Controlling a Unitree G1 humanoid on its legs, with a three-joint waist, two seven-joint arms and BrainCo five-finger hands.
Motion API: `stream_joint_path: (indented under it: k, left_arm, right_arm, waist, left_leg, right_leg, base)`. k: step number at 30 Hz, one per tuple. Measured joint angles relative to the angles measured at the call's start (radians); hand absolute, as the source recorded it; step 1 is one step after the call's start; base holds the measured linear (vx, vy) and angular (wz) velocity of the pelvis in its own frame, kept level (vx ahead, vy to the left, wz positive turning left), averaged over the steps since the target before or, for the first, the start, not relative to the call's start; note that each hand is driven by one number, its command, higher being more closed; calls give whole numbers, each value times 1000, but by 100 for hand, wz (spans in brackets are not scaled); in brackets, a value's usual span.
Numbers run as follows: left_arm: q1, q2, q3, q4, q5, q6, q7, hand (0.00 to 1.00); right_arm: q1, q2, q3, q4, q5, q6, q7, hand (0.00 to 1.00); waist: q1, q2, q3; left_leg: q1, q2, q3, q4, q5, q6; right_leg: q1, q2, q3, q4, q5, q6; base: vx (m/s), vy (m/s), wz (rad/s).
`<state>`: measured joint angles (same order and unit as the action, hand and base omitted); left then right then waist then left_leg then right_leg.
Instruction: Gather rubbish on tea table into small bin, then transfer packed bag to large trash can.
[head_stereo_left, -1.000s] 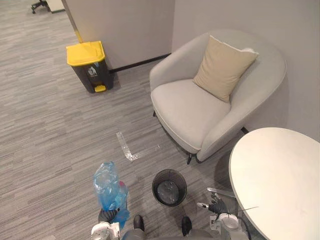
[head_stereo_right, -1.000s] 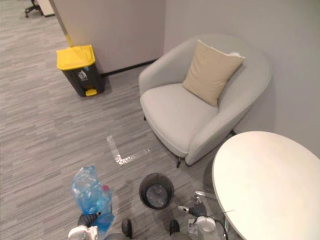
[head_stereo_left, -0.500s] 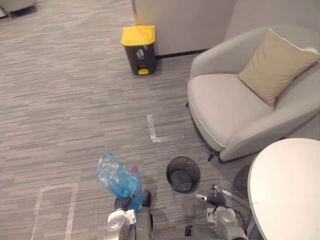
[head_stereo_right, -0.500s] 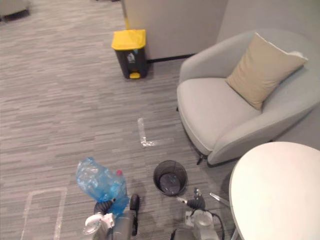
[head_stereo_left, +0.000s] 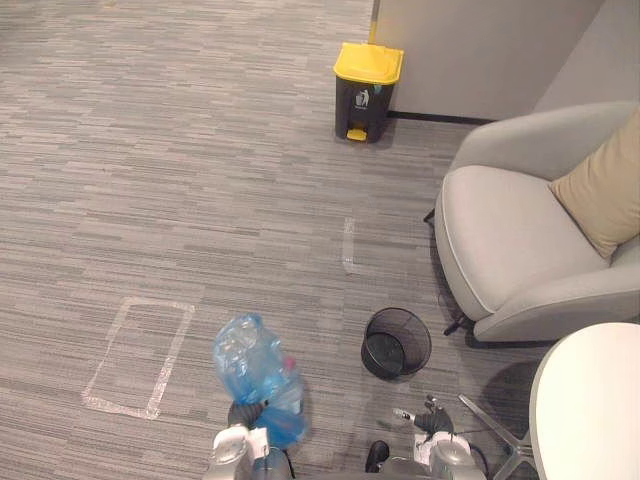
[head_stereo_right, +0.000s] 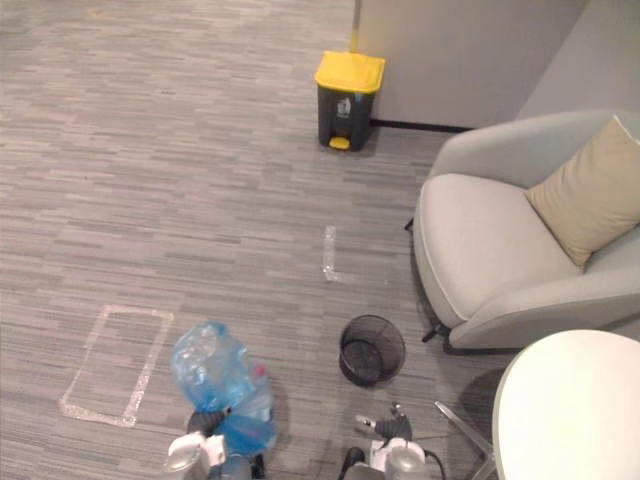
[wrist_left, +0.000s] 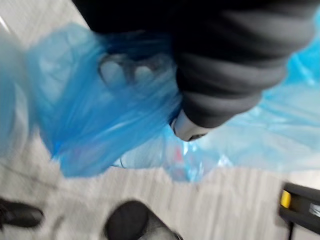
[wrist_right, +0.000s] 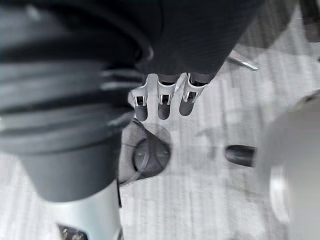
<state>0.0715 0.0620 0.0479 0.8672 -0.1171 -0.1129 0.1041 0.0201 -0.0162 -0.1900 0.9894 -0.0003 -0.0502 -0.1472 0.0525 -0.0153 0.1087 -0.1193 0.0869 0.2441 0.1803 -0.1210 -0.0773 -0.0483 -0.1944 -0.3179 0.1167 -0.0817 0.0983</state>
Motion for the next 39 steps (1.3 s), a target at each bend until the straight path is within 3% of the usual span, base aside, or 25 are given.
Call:
stream_joint_path:
  k: [5,7,8,9,10,12,14,15,16,17,18,20,21,22,23,24,25,26,29,31,32,33,35,37,39]
  left_arm:
    - [28,14,14,0,-1,0,0,100]
    - [30,14,14,5,-2,0,2,100]
    - [31,14,16,8,-3,0,2,100]
    - [30,14,19,8,-4,0,4,100]
    - [30,17,25,8,-5,0,6,100]
    - [15,31,52,10,-14,0,9,100]
    - [5,28,51,12,-14,0,9,100]
    - [-3,33,49,14,-14,-2,8,100]
    - [-10,31,49,24,-13,-3,7,100]
    - [-20,13,49,42,-11,-3,7,100]
    - [-21,2,52,42,-10,-3,6,100]
    - [-26,-18,52,37,-8,-3,6,100]
    - [-30,-31,52,29,-3,-3,6,100]
    - [-24,-54,56,-6,-1,-8,5,100]
    - [-16,-58,66,-22,-1,-9,4,100]
    - [-9,-74,87,-35,-1,-9,2,100]
    - [-9,-83,94,-39,-2,-6,1,100]
    - [-10,-81,95,-46,-2,-5,-1,100]
    - [-9,-80,92,-91,-1,-5,-2,100]
    - [-17,-83,92,-100,0,-7,-2,100]
    - [-13,-93,91,-95,-1,-9,-1,100]
    - [-16,-85,86,-60,-1,-6,-1,100]
    - [-27,-79,89,-53,0,-4,0,100]
    - [-27,-79,88,-53,0,-4,0,100]
    - [3,-71,72,-55,-1,-2,4,100]
  right_arm:
    - [-29,-3,-6,9,-2,3,8,0]
    - [-32,-6,-10,9,-2,3,12,0]
    - [-31,-3,-10,8,-2,2,13,0]
    - [-35,9,-15,5,-2,1,14,0]
    - [-39,9,-16,5,-1,-1,14,0]
    - [-44,9,-23,10,-1,-2,16,0]
    - [-44,8,-37,11,-1,-1,16,0]
    - [-40,9,-37,11,-1,0,17,0]
    - [-32,3,-38,13,-1,0,18,0]
    - [-27,-4,-59,13,0,-1,18,0]
    - [-33,-4,-79,11,0,-1,19,0]
    - [-25,-3,-87,9,0,1,19,0]
    - [-12,-4,-87,3,1,0,19,0]
    - [5,0,-70,-31,2,-1,19,0]
    - [16,4,-53,-39,3,-2,17,0]
    - [17,6,-26,-45,3,-1,18,0]
    - [-2,13,-11,-51,6,-1,18,0]
    - [-21,23,-11,-51,21,1,17,0]
    - [-30,57,-3,-67,22,2,13,0]
    - [-30,67,-7,-75,22,2,8,0]
    - [-26,44,-14,-76,22,1,4,0]
    - [-35,51,-22,-53,22,8,1,0]
    - [-21,71,-32,-71,21,12,-1,0]
    - [-14,80,-28,-78,20,13,1,0]
    - [-2,79,-9,-80,18,12,2,0]
  waist:
    - [2,-13,14]
    - [-4,-15,17]
    - [-9,-4,24]
    - [-14,4,35]
    - [-17,-1,36]
    - [-25,-32,43]
    - [-37,-27,45]
    - [-49,-31,43]
    - [-56,-31,44]
    - [-53,12,38]
    - [-53,23,39]
    - [-57,28,38]
    - [-64,27,38]
    - [-67,31,30]
    - [-64,24,29]
    - [-58,29,27]
    - [-31,53,29]
    - [-20,38,42]
    - [12,-12,68]
    - [13,-11,69]
    - [17,17,54]
    - [24,3,46]
    - [11,-19,33]
    - [21,-24,34]
    - [34,-19,38]
  left_leg:
    - [-26,-57,-34,152,-126,43]
    - [-37,-59,-54,206,-178,53]
    - [-23,-52,-75,218,-199,68]
    - [7,-44,-98,217,-210,78]
    - [17,-41,-104,214,-215,79]
    - [92,-39,-125,180,-237,78]
    - [147,-37,-145,127,-238,64]
    - [177,-47,-163,98,-242,52]
    - [201,-47,-183,84,-251,35]
    - [218,-23,-207,76,-241,15]
    - [226,-15,-225,73,-206,-8]
    - [255,-18,-233,77,-139,-7]
    - [261,-20,-232,123,-96,-8]
    - [192,-4,-209,359,-60,-31]
    - [146,6,-184,467,-29,-32]
    - [68,50,-142,661,57,-18]
    - [-36,120,-115,851,-24,8]
    - [-108,131,-92,890,-100,22]
    - [-222,117,-69,740,-177,40]
    - [-266,92,-95,516,-157,22]
    - [-261,82,-139,279,-59,-6]
    - [-262,63,-133,304,-2,-4]
    - [-250,31,-101,319,-65,16]
    - [-199,21,-47,332,-110,29]
    - [-73,19,25,319,-172,56]
  right_leg:
    - [-23,-66,52,154,-120,46]
    - [-49,-86,67,288,-123,30]
    - [-146,-89,121,506,-75,-51]
    - [-218,-60,164,631,-103,-43]
    - [-232,-46,167,645,-124,-36]
    - [-268,30,135,587,-165,-45]
    - [-314,76,70,481,-156,-61]
    - [-322,99,56,377,-100,-97]
    - [-315,112,57,358,-57,-159]
    - [-293,123,31,362,-61,-168]
    - [-277,122,24,367,-77,-173]
    - [-228,111,5,372,-89,-172]
    - [-208,99,-14,403,-93,-170]
    - [-144,126,-20,333,-103,-140]
    - [-103,134,-23,284,-122,-156]
    - [-34,158,-3,213,-149,-159]
    - [12,199,37,165,-152,-163]
    - [54,199,72,137,-152,-163]
    - [149,156,139,79,-153,-160]
    - [186,130,169,65,-166,-138]
    - [195,130,211,63,-202,-76]
    - [203,103,274,67,-234,-32]
    - [178,65,328,114,-216,-48]
    - [149,36,380,230,-200,-23]
    - [17,19,441,589,-95,89]
  base:
    - [78,145,13]
    - [174,102,20]
    - [219,119,33]
    - [247,116,35]
    - [383,14,45]
    - [361,-62,44]
    - [500,-103,44]
    - [594,-105,59]
    - [548,-51,41]
    - [549,-57,27]
    - [525,-62,18]
    - [478,-109,33]
    - [469,-136,49]
    - [322,-107,39]
    - [237,-85,7]
    - [389,18,-63]
    - [511,65,-95]
    - [507,105,-98]
    - [407,136,-75]
    - [437,284,-70]
    - [389,371,-85]
    - [402,366,-73]
    - [415,328,-35]
    - [412,292,-57]
    - [417,223,-89]
